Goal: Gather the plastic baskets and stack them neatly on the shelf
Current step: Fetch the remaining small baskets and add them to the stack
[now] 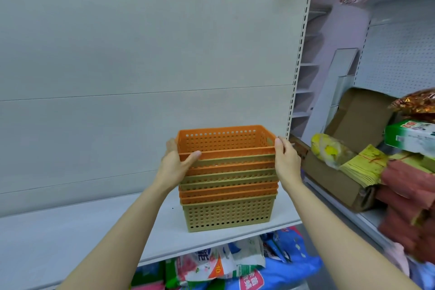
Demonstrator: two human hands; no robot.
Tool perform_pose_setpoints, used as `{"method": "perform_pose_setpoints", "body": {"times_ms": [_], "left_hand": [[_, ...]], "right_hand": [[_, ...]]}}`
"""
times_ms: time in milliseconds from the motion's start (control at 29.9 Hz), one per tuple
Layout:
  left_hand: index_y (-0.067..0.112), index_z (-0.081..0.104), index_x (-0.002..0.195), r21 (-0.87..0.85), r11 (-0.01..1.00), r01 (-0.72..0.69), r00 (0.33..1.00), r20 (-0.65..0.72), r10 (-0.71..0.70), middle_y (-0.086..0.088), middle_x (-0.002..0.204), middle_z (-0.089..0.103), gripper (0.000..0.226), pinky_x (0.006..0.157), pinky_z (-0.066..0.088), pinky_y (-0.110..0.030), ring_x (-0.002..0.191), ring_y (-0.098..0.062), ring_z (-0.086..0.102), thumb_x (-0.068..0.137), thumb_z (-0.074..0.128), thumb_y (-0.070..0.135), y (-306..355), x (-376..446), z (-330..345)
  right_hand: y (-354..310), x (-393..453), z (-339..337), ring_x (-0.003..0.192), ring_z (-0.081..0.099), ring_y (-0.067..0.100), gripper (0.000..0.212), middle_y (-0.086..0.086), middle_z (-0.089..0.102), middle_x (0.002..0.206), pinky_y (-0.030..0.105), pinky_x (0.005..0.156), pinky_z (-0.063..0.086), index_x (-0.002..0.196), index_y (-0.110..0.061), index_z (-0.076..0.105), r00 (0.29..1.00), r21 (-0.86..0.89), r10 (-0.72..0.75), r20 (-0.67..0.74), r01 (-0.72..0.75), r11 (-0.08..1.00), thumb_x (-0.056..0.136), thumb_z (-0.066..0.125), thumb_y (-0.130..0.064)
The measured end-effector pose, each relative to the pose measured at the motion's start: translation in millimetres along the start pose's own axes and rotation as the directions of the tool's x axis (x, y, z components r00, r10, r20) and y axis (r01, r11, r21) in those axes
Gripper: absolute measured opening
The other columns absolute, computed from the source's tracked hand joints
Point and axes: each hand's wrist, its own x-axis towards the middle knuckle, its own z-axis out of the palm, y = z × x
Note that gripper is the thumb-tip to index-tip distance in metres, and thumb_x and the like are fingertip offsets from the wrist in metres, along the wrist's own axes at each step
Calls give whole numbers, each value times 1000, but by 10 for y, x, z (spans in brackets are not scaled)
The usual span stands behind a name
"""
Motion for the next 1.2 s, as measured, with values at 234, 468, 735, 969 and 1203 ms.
{"method": "perform_pose_setpoints", "body": {"times_ms": [234,468,735,969,1203], "left_hand": [[27,47,139,88,996,-34,998,-55,39,12,112,62,54,96,54,-39,104,-16,64,94,62,52,42,-72,19],[10,36,150,351,935,-55,991,-94,94,-9,153,46,69,107,40,-44,141,-29,43,99,55,51,81,-254,-101],[6,32,156,831,549,-86,966,-64,249,-11,157,41,85,116,31,-37,142,-27,40,95,51,63,-464,-1088,-946],[2,72,110,923,383,23,959,-129,253,-12,94,71,65,67,56,-40,79,-34,68,68,89,48,-1364,-2142,-2063],[6,71,97,925,337,172,973,-213,87,-10,79,66,51,57,51,-36,68,-32,65,69,88,45,-2195,-3300,-3106]], "right_hand": [[22,105,-13,104,54,23,43,3,57,109,31,78,35,129,-14,48,993,-54,8,114,-2,999,104,23,-38],[15,-192,55,135,35,27,48,13,43,144,39,105,31,138,-7,41,974,-358,-209,-88,165,919,102,31,-36],[-401,-1395,829,118,53,21,49,6,63,122,39,100,43,126,-10,58,792,-271,-564,235,611,744,93,42,-43],[-874,-2742,1813,91,62,26,39,6,69,98,32,85,42,108,-9,68,693,-82,-648,317,700,709,89,50,-37],[-1220,-4308,2731,89,64,24,35,3,71,96,35,79,51,104,-11,70,598,75,-632,493,695,715,87,51,-36]]}}
